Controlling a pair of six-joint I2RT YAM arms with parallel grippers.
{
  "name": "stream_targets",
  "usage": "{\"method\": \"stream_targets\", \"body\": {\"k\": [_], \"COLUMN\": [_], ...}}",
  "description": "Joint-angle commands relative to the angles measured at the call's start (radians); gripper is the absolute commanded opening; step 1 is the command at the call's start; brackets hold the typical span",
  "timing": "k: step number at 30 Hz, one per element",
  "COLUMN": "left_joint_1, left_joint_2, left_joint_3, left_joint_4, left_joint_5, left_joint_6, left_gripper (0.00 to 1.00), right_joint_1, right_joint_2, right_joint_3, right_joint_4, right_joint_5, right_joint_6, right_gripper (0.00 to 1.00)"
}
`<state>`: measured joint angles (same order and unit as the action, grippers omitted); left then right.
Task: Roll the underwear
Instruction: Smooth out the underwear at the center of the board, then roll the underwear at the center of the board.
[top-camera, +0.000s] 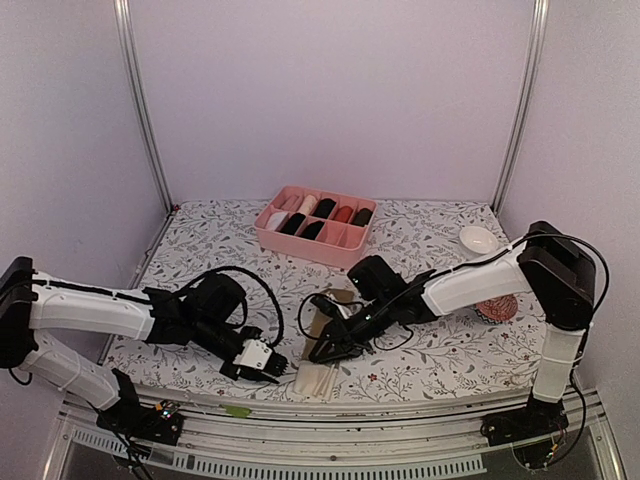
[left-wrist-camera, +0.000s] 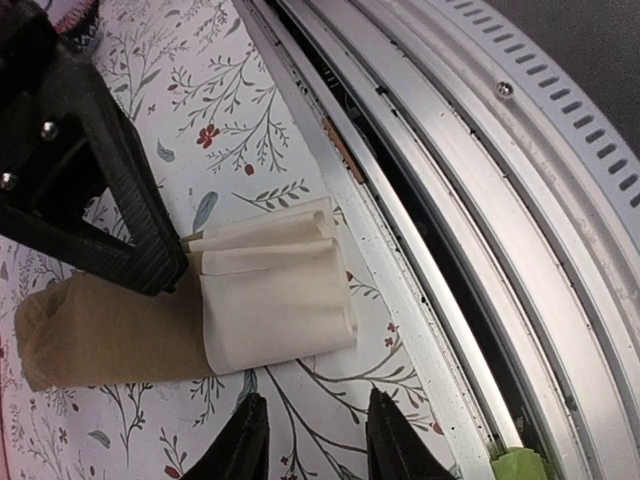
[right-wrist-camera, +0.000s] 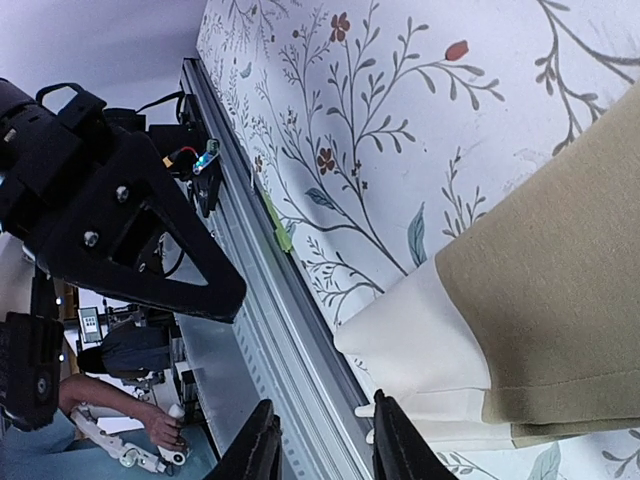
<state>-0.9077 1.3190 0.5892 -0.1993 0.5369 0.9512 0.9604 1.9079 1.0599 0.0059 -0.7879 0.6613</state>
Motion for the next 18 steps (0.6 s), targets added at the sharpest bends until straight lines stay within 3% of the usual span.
{"method": "stream_targets", "body": {"k": [1,10,18], "left_joint_1": [-0.052,-0.101,-0.117], "left_joint_2": [0.065,0.198,0.311], "left_joint_3": [-0.009,0.017,0.056], "left_joint_4": [0.104,0.160,0.231], "left_joint_5": [-0.058,-0.103,-0.164], "left_joint_6": [0.039,0.117,0.141], "left_gripper": [0.35,0.42,0.38], "right_joint_1": [0.021,0.029,0.029], "right_joint_2": [0.065,0.164,0.185], "right_joint_3": [0.034,-0.021,-0.066], "right_joint_4": [0.013,0.021,0.024], "right_joint_5": [-0.016,-0.022,-0.028], "right_joint_6": [0.034,0.024,-0.002], "right_gripper": [0.30,0.23,0.22]}}
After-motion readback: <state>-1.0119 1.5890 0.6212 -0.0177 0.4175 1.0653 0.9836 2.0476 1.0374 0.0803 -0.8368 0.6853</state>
